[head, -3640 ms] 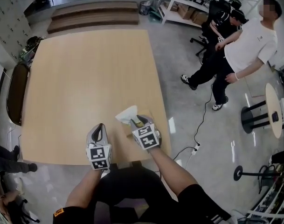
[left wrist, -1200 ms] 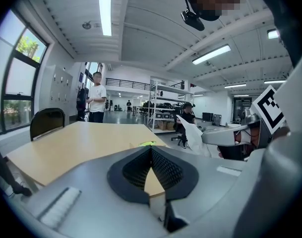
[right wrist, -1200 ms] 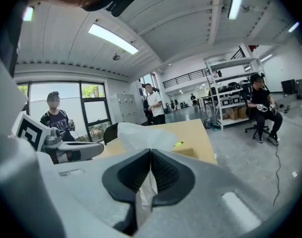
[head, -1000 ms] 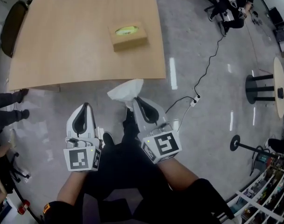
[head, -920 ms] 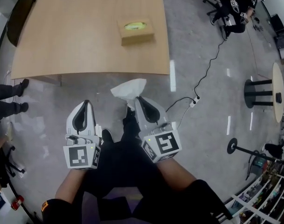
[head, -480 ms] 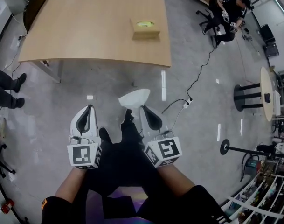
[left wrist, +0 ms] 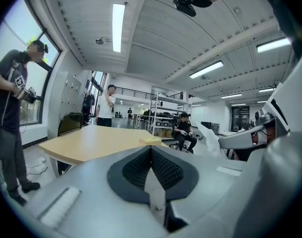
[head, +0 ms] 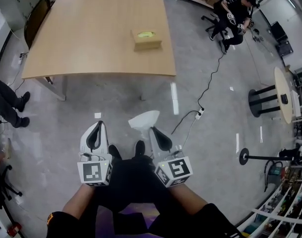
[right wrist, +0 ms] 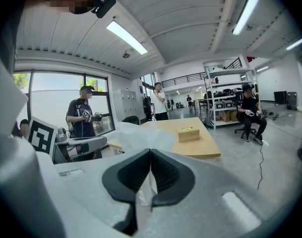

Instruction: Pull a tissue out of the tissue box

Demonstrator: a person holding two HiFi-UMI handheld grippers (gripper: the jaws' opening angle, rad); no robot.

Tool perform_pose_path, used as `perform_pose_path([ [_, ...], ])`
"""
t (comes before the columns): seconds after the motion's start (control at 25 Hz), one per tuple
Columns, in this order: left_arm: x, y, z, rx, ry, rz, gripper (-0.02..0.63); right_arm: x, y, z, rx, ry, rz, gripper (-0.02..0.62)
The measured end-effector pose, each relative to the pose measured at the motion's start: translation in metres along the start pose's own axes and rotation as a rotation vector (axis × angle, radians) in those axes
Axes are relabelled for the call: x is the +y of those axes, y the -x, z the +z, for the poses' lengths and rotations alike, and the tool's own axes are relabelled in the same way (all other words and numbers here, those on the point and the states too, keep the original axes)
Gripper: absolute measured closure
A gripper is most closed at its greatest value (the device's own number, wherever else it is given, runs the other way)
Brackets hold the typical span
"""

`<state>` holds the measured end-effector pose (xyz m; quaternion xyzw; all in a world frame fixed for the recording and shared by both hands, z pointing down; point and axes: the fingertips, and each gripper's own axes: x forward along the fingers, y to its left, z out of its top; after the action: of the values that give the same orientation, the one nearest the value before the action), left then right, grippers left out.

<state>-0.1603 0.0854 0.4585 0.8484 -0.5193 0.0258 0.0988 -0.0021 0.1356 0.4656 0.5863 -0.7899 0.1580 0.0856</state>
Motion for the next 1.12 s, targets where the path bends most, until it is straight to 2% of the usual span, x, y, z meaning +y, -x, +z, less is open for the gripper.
perform_pose_path([
  [0.52,-0.008,-0.014,-0.004,0.015,-0.008,-0.025,0.588,-0.015,0.0,0.005,-0.019,-0.018,-0.034,0.601],
  [1.12,0.003,-0.019,-0.003,0.014,0.021,-0.031,0.588,-0.012,-0.009,0.012,-0.011,-0.001,-0.039,0.601],
])
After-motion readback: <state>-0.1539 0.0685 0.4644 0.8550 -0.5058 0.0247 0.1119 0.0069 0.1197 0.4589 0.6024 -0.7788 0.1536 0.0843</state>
